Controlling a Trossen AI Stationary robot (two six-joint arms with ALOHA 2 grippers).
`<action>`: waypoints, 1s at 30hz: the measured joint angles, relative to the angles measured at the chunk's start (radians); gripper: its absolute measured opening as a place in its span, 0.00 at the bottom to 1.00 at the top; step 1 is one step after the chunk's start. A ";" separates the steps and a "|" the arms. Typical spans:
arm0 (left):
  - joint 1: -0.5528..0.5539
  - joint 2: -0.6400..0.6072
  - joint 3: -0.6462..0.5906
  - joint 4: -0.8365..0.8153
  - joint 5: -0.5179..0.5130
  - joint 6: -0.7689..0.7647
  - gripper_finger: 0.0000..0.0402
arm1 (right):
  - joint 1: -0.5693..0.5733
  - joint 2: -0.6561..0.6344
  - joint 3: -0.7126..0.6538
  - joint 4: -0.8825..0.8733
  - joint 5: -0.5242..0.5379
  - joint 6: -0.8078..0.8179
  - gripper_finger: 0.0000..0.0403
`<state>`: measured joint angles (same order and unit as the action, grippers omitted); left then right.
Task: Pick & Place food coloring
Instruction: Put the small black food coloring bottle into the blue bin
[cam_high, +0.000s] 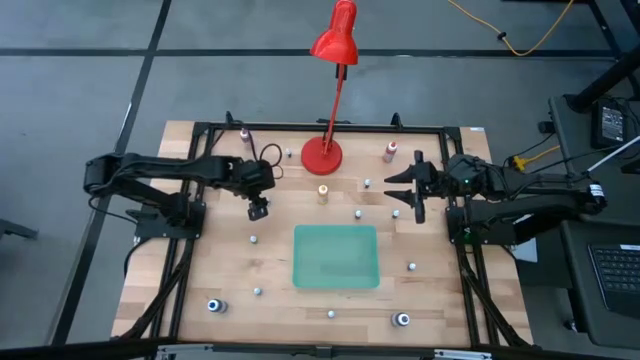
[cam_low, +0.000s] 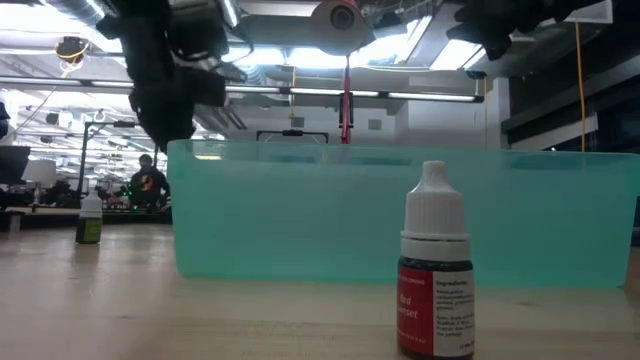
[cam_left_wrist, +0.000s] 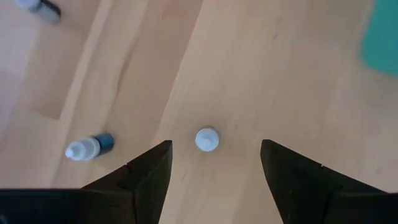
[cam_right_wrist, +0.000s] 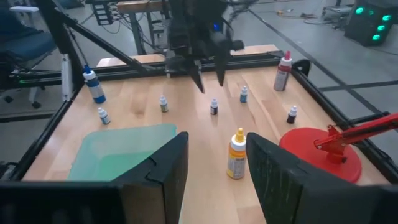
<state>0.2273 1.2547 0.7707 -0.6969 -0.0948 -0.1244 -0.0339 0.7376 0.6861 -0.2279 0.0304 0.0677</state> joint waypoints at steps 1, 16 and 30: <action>0.004 0.004 -0.011 0.008 0.000 -0.003 0.60 | 0.000 0.000 0.000 0.000 -0.006 -0.002 0.40; 0.012 0.014 -0.166 0.222 0.004 -0.069 0.57 | 0.000 0.000 0.000 -0.002 -0.008 -0.054 0.40; 0.012 0.014 -0.243 0.358 0.011 -0.124 0.49 | 0.000 0.000 0.000 -0.002 -0.007 -0.053 0.40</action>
<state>0.2398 1.2682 0.5278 -0.3390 -0.0843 -0.2482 -0.0338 0.7372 0.6857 -0.2301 0.0236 0.0147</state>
